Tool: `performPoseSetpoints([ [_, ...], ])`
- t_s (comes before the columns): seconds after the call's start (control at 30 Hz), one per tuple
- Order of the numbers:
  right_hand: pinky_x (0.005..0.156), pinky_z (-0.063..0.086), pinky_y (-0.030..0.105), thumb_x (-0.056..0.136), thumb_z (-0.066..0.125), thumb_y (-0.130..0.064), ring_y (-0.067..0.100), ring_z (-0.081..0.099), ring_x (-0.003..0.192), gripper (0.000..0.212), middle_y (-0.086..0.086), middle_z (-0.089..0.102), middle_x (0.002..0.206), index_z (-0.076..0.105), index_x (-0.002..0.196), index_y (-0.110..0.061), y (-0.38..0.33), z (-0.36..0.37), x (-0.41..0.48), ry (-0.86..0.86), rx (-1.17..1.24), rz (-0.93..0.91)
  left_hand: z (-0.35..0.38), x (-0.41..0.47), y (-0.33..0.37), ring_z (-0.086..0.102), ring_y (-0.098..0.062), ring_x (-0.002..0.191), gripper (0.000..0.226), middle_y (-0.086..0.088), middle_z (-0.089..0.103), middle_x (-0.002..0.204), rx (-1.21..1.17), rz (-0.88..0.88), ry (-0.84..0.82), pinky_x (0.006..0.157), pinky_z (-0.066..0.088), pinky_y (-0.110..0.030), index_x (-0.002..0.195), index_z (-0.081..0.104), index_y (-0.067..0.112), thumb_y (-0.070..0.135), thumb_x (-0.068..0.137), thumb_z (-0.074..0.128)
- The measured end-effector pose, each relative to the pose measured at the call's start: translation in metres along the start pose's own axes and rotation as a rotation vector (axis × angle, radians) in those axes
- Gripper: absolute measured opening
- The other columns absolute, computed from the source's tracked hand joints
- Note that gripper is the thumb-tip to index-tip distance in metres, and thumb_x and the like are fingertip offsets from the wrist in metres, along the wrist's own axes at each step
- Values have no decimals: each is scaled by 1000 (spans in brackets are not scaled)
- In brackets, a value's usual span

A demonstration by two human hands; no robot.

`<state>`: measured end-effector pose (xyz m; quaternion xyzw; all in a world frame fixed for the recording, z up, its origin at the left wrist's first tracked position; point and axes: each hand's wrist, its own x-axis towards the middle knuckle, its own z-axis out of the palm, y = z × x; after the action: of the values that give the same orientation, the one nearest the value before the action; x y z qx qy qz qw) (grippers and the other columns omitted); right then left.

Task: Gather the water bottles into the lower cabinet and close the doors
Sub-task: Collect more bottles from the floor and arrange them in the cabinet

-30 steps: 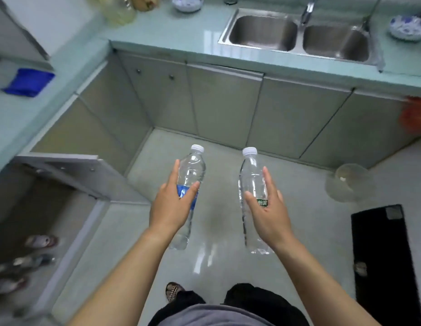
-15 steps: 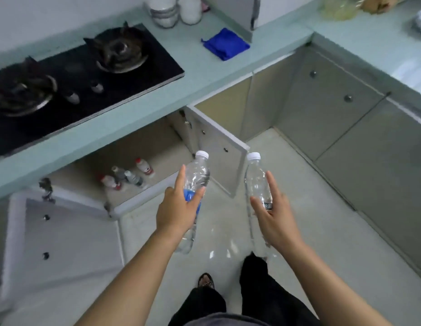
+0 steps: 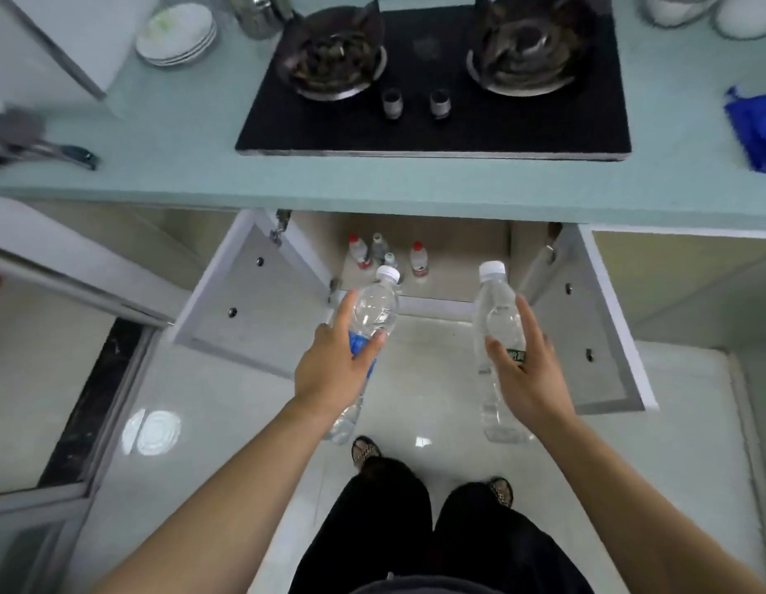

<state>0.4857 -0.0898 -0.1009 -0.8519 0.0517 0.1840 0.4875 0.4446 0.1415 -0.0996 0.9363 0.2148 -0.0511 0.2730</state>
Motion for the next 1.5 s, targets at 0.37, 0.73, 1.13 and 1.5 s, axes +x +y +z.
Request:
performPoseSetpoints([
  [0.37, 72, 43, 32, 91, 46, -46, 9, 53, 75, 64, 1, 39, 110, 4, 137, -58, -26, 92, 82, 73, -219, 12, -2, 128, -72, 57, -26, 77, 67, -9, 49, 101, 27, 62, -118, 63, 46, -34, 143, 9, 43, 56, 88, 43],
  [0.73, 64, 39, 27, 91, 48, -42, 11, 53, 70, 68, 0, 40, 103, 3, 140, -53, 80, 194, 242, -85, -375, -41, 126, 268, -176, 52, -20, 69, 67, -8, 47, 104, 16, 39, -139, 65, 45, -31, 143, 6, 48, 54, 88, 44],
  [1.13, 59, 46, 20, 88, 58, -31, 22, 55, 66, 80, 5, 37, 109, 0, 139, -49, 296, 319, 505, -1, -442, -412, 386, 459, -331, 59, -26, 97, 73, -2, 60, 107, -255, 126, -17, 84, 49, -42, 137, 28, 37, 64, 73, 49],
  [1.5, 72, 48, 30, 87, 58, -41, 23, 58, 87, 77, 4, 43, 117, 5, 142, -49, 395, 389, 576, 14, -356, -504, 472, 530, -388, 56, -28, 109, 73, -7, 55, 127, -218, 76, 135, 89, 46, -41, 136, 32, 27, 58, 76, 61],
])
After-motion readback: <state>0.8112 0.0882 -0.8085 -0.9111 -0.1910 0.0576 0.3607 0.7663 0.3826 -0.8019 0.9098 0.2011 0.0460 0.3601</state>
